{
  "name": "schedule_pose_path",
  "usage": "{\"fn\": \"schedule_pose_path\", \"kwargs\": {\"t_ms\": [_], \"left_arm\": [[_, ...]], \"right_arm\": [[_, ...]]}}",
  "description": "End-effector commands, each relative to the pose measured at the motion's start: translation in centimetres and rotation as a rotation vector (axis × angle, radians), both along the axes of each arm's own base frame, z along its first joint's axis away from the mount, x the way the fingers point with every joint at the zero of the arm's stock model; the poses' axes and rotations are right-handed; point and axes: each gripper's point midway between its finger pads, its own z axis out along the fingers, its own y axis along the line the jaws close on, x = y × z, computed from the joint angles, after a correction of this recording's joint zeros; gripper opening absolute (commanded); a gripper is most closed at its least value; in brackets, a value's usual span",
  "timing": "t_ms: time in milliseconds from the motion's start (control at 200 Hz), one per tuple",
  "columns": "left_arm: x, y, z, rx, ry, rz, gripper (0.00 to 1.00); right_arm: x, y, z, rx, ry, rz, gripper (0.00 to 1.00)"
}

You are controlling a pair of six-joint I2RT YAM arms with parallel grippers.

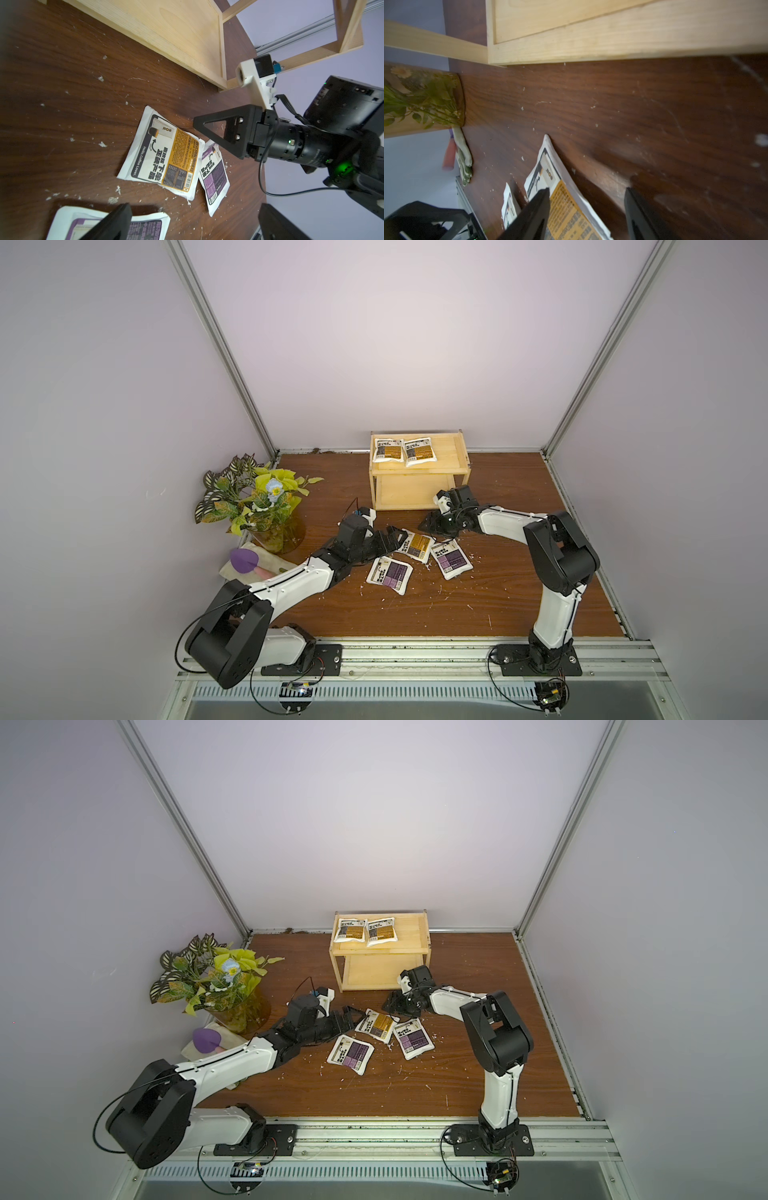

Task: Place the bagged coffee beans on the shelf by color
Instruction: Pick up the bagged coffee beans at the center of the board.

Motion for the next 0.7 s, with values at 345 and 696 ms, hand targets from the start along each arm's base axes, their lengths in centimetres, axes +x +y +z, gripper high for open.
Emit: {"fn": "schedule_pose_path", "kwargs": {"t_ms": [345, 696], "left_arm": [[0.1, -1.2, -1.4, -0.004, 0.005, -0.044, 1.00], [0.1, -1.3, -2.1, 0.005, 0.007, -0.055, 0.99]], "right_arm": [[-5.5, 1.3, 0.3, 0.235, 0.118, 0.060, 0.63], [-6.2, 3.3, 0.3, 0.336, 0.169, 0.058, 0.59]]}}
